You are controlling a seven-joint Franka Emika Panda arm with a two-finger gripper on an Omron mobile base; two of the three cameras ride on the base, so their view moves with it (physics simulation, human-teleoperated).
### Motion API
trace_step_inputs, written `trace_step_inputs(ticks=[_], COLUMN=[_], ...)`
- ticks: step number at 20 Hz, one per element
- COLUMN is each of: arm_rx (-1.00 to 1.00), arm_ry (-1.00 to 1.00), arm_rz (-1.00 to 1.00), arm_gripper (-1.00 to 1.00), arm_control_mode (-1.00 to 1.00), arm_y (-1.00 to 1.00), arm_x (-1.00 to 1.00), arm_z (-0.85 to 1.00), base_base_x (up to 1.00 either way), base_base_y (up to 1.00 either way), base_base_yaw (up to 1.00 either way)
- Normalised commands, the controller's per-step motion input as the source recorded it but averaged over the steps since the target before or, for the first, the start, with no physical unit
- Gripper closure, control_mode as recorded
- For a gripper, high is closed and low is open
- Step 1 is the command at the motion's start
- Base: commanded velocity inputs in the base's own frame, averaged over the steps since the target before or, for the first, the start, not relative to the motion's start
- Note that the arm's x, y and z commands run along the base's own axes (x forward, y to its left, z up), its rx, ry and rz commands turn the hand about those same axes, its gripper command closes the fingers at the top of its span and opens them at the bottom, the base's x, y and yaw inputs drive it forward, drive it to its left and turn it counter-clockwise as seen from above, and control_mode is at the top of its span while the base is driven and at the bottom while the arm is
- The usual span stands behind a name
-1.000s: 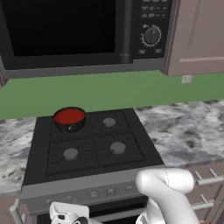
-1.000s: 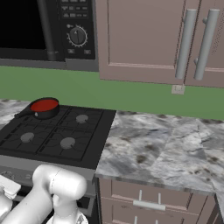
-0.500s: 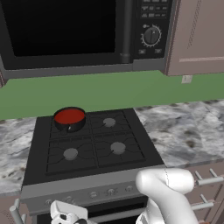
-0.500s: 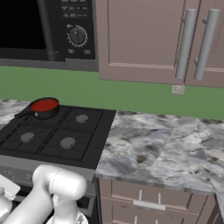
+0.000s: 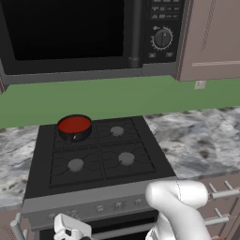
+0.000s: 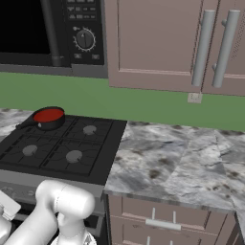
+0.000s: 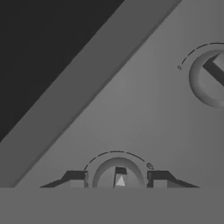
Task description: Wait until the marinara sauce is simmered to a deep red color and then turn off the stove.
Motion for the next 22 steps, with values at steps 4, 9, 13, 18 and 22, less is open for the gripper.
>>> trace_step_inputs(ticks=[4, 9, 13, 18, 22], arm_rx=[0.33, 0.33, 0.37, 0.42, 0.50], arm_ry=[0.00, 0.00, -0.02, -0.05, -0.05], arm_rz=[-0.10, -0.10, -0.11, -0.09, 0.00], arm_gripper=[1.00, 1.00, 1.00, 1.00, 1.00], arm_control_mode=[-1.00, -1.00, -1.00, -1.00, -1.00], arm_y=[0.00, -0.07, -0.14, -0.18, -0.40], arm_x=[0.03, 0.00, 0.00, 0.00, 0.00], arm_z=[0.00, 0.00, 0.00, 0.00, 0.00], base_base_x=[0.00, 0.00, 0.00, 0.00, 0.00], base_base_y=[0.00, 0.00, 0.00, 0.00, 0.00], base_base_yaw=[0.00, 0.00, 0.00, 0.00, 0.00])
